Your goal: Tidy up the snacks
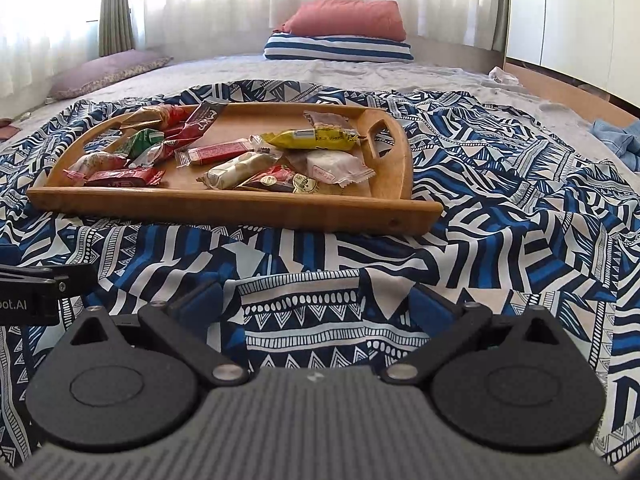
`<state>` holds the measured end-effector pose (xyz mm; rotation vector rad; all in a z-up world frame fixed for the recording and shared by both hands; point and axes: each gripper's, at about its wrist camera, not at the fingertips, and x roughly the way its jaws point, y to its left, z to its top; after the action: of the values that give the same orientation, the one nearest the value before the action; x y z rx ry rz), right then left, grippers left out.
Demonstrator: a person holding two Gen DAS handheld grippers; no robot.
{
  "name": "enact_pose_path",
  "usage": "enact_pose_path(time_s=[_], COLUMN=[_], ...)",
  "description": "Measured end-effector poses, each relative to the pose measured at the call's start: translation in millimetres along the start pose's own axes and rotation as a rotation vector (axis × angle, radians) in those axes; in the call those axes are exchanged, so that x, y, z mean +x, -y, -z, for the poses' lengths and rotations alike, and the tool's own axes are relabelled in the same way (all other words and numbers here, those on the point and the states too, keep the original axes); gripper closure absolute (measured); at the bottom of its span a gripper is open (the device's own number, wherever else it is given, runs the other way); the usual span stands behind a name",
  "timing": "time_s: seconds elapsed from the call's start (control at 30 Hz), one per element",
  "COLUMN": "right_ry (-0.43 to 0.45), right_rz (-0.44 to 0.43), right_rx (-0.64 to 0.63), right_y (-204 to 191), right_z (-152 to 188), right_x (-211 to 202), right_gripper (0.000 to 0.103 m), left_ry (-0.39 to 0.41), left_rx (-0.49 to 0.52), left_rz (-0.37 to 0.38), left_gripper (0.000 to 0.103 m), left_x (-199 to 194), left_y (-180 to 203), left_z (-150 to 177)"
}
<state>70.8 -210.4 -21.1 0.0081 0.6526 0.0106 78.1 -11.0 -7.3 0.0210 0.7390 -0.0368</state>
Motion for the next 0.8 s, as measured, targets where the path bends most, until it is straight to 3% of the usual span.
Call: enact_pose_path(time_s=[0.8], right_ry=[0.0], right_rz=[0.0], right_rx=[0.0], right_y=[-0.3], right_z=[0.1], right_x=[-0.1], right_gripper=[0.0], left_ry=[-0.022], left_rx=[-0.013], left_rz=[0.006], left_gripper=[0.0], left_x=[2.7], left_y=[-1.8], left_z=[-3.0])
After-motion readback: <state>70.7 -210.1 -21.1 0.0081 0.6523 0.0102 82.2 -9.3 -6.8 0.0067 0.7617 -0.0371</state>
